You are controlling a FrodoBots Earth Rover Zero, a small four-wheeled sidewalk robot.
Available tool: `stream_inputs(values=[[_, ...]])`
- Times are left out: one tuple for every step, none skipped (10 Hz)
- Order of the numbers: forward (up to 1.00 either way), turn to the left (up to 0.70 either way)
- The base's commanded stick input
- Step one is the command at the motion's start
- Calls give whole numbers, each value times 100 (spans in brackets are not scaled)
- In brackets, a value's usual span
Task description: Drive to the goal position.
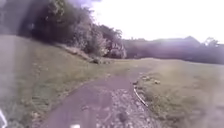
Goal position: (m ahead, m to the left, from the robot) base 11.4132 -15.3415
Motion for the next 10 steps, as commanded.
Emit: stream_inputs(values=[[100, 0], [100, 0], [100, 0], [100, 0], [100, 0], [100, 0], [100, 0], [100, 0], [100, -37], [100, -38]])
